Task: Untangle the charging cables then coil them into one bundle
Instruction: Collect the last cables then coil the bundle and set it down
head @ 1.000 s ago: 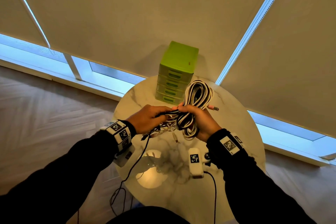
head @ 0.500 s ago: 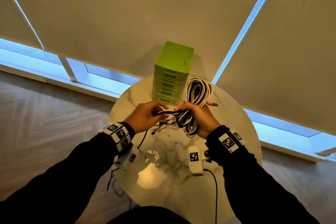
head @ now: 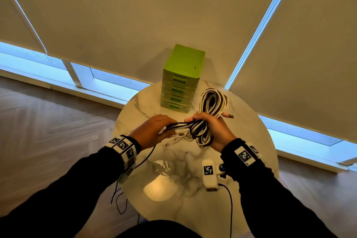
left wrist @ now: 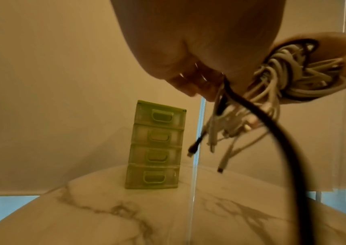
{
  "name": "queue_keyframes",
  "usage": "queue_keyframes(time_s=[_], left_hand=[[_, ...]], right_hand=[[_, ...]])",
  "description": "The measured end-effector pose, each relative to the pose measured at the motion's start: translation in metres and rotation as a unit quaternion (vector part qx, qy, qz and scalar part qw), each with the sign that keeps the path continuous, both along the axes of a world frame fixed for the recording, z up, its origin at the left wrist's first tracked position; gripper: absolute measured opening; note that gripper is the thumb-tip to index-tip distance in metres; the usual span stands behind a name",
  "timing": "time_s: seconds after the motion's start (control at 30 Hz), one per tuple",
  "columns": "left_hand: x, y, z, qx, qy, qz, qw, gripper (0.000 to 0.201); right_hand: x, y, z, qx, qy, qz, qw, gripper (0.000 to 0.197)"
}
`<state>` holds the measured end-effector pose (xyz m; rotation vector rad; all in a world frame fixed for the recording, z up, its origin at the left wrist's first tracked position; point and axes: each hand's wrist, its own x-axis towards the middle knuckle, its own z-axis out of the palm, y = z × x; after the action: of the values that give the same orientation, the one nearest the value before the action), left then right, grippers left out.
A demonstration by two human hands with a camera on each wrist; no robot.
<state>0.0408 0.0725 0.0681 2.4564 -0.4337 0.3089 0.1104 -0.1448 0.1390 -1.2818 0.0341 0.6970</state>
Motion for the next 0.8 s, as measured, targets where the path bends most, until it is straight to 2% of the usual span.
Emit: queue_keyframes(time_s=[0.1, 0.17, 0.27, 0.33, 0.4, 0.47, 0.53, 0.6, 0.67, 0.7, 0.73, 0.8], left_hand=[[-0.004, 0.003, -0.006, 0.121, -0.02, 0.062, 0.99, 0.043], [-0.004, 0.005, -0.008, 0.133, 0.016, 0.075, 0.988, 0.045], [-0.01, 0.009, -0.014, 0.011, 0.096, 0.048, 0.994, 0.06], [-0.017, 0.008, -0.008, -0.064, 0.092, 0.064, 0.992, 0.067], [-0.022, 0.001, 0.002, -0.123, 0.057, 0.112, 0.984, 0.053], [-0.028, -0.012, 0.019, -0.216, 0.092, 0.14, 0.962, 0.038], [-0.03, -0.033, 0.031, -0.322, 0.24, 0.096, 0.911, 0.057], [-0.027, -0.055, 0.032, -0.417, 0.383, 0.047, 0.823, 0.085], [-0.019, -0.073, 0.027, -0.526, 0.429, 0.055, 0.732, 0.096], [-0.014, -0.079, 0.028, -0.578, 0.414, 0.071, 0.699, 0.091], [-0.008, -0.082, 0.029, -0.627, 0.386, 0.088, 0.67, 0.077], [0.002, -0.08, 0.028, -0.694, 0.332, 0.117, 0.628, 0.042]], right_hand=[[0.001, -0.002, 0.004, 0.091, 0.047, -0.012, 0.995, 0.027], [0.003, -0.003, 0.006, 0.094, 0.045, -0.033, 0.994, 0.027], [0.011, -0.007, 0.005, 0.047, 0.012, -0.084, 0.995, 0.024], [0.015, -0.01, 0.001, 0.002, -0.026, -0.124, 0.992, 0.024], [0.018, -0.012, -0.002, -0.03, -0.058, -0.168, 0.984, 0.022], [0.02, -0.012, -0.004, -0.046, -0.079, -0.203, 0.975, 0.019], [0.018, -0.009, -0.003, -0.03, -0.081, -0.211, 0.974, 0.017], [0.011, -0.004, 0.0, 0.009, -0.069, -0.185, 0.98, 0.014], [-0.001, 0.002, 0.004, 0.023, -0.06, -0.137, 0.988, 0.014], [-0.007, 0.004, 0.005, 0.02, -0.059, -0.115, 0.991, 0.015], [-0.013, 0.005, 0.006, 0.013, -0.055, -0.093, 0.994, 0.016], [-0.021, 0.004, 0.007, 0.006, -0.031, -0.039, 0.999, 0.02]])
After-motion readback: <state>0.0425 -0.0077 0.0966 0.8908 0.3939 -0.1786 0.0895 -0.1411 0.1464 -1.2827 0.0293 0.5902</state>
